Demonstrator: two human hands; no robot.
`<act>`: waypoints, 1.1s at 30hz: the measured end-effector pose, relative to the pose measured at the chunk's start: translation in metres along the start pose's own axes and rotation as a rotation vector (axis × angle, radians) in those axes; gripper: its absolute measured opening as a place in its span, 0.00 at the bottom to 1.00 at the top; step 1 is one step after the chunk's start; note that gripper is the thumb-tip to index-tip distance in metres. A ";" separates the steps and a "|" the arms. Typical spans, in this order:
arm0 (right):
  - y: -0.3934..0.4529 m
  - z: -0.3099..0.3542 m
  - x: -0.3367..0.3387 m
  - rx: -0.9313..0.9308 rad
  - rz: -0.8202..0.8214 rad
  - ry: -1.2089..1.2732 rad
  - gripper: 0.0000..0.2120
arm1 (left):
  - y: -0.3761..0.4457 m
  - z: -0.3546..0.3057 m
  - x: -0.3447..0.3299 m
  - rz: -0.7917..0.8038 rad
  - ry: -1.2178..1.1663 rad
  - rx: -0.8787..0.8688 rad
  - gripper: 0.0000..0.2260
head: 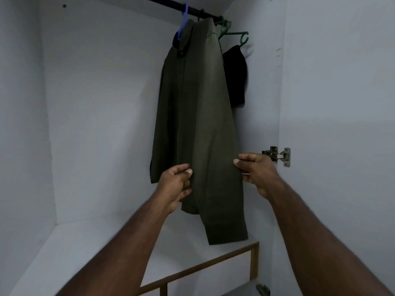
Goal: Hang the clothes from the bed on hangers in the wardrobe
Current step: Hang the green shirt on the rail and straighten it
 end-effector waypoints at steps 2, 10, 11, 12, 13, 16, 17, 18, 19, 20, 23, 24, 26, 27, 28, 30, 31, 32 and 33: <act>-0.015 0.005 0.005 0.007 0.000 -0.002 0.05 | -0.011 0.001 0.000 -0.001 -0.025 0.003 0.14; -0.070 0.011 0.000 -0.072 0.106 -0.109 0.08 | -0.059 0.018 -0.010 0.176 -0.095 0.106 0.11; -0.078 0.004 -0.001 -0.098 0.121 -0.150 0.09 | -0.064 0.022 -0.009 0.182 -0.067 0.109 0.11; -0.086 0.000 -0.001 -0.111 0.112 -0.162 0.09 | -0.068 0.025 -0.008 0.175 -0.045 0.108 0.12; -0.093 -0.002 0.001 -0.111 0.083 -0.151 0.08 | -0.072 0.028 -0.005 0.160 -0.036 0.104 0.11; -0.111 0.003 0.008 -0.092 0.003 -0.113 0.06 | -0.082 0.030 0.004 0.111 -0.060 0.078 0.10; -0.117 0.007 0.009 -0.084 -0.002 -0.117 0.06 | -0.085 0.029 0.007 0.092 -0.062 0.062 0.10; -0.124 0.011 0.009 -0.078 -0.002 -0.124 0.05 | -0.089 0.028 0.009 0.063 -0.045 0.041 0.10; -0.131 0.014 0.009 -0.073 -0.004 -0.135 0.05 | -0.094 0.025 0.013 0.018 0.006 0.009 0.10; -0.139 0.017 0.010 -0.066 -0.015 -0.146 0.04 | -0.100 0.021 0.016 -0.037 0.103 -0.048 0.10; -0.160 0.026 0.008 -0.012 -0.071 -0.203 0.03 | -0.132 0.001 0.003 -0.047 0.383 -0.230 0.06; -0.166 0.030 0.003 0.015 -0.074 -0.228 0.03 | -0.143 0.000 -0.010 0.030 0.390 -0.239 0.05; -0.178 0.035 -0.017 0.050 -0.030 -0.246 0.04 | -0.162 0.001 -0.030 0.167 0.336 -0.188 0.07; -0.184 0.034 -0.030 0.051 0.020 -0.233 0.05 | -0.168 0.002 -0.033 0.203 0.304 -0.154 0.09; -0.189 0.032 -0.043 0.037 0.078 -0.205 0.07 | -0.172 0.000 -0.034 0.219 0.291 -0.137 0.11; -0.196 0.030 -0.053 -0.004 0.138 -0.110 0.09 | -0.175 -0.005 -0.027 0.210 0.312 -0.140 0.12; -0.196 0.030 -0.049 -0.019 0.118 -0.052 0.09 | -0.174 -0.006 -0.020 0.189 0.326 -0.137 0.10; -0.194 0.028 -0.040 -0.024 0.071 -0.003 0.09 | -0.174 -0.006 -0.013 0.170 0.334 -0.129 0.08; -0.190 0.025 -0.028 -0.021 0.009 0.027 0.08 | -0.172 -0.005 -0.005 0.148 0.335 -0.115 0.08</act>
Point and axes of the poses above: each hand's wrist, its own y-axis towards the middle knuckle, its own x-axis out of the back of the hand, z = x × y, the point moved 10 cm from there along y, towards the middle knuckle, and after that the axes turned 2 degrees about x, right-handed, at the moved point
